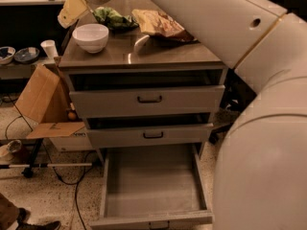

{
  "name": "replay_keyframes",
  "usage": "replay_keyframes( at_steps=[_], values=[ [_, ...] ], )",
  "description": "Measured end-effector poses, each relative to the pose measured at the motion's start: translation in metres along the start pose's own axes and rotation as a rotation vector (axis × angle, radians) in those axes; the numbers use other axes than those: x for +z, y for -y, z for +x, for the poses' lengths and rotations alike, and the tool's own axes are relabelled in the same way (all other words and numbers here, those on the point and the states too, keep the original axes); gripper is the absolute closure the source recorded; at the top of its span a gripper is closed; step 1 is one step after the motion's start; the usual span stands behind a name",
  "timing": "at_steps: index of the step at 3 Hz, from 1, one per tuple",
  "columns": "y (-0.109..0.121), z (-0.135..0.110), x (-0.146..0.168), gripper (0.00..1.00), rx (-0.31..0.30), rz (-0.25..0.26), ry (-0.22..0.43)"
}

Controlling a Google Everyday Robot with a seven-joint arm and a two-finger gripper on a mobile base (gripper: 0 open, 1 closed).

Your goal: Place green jalapeno chip bag into bottom drawer

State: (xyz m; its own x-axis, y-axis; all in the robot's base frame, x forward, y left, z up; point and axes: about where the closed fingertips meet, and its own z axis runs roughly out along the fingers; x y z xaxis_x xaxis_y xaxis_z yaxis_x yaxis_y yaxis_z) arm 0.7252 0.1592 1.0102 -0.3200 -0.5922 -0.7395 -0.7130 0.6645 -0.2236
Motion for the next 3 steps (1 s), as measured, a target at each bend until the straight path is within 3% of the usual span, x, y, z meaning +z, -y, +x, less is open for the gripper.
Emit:
replay_keyframes(
  at_steps=[1, 3],
  values=[
    [0.02, 0.007, 0.015, 0.0, 0.008, 0.055, -0.031],
    [0.097, 0.008, 0.068, 0.0, 0.011, 0.13, -0.07]
  ],
)
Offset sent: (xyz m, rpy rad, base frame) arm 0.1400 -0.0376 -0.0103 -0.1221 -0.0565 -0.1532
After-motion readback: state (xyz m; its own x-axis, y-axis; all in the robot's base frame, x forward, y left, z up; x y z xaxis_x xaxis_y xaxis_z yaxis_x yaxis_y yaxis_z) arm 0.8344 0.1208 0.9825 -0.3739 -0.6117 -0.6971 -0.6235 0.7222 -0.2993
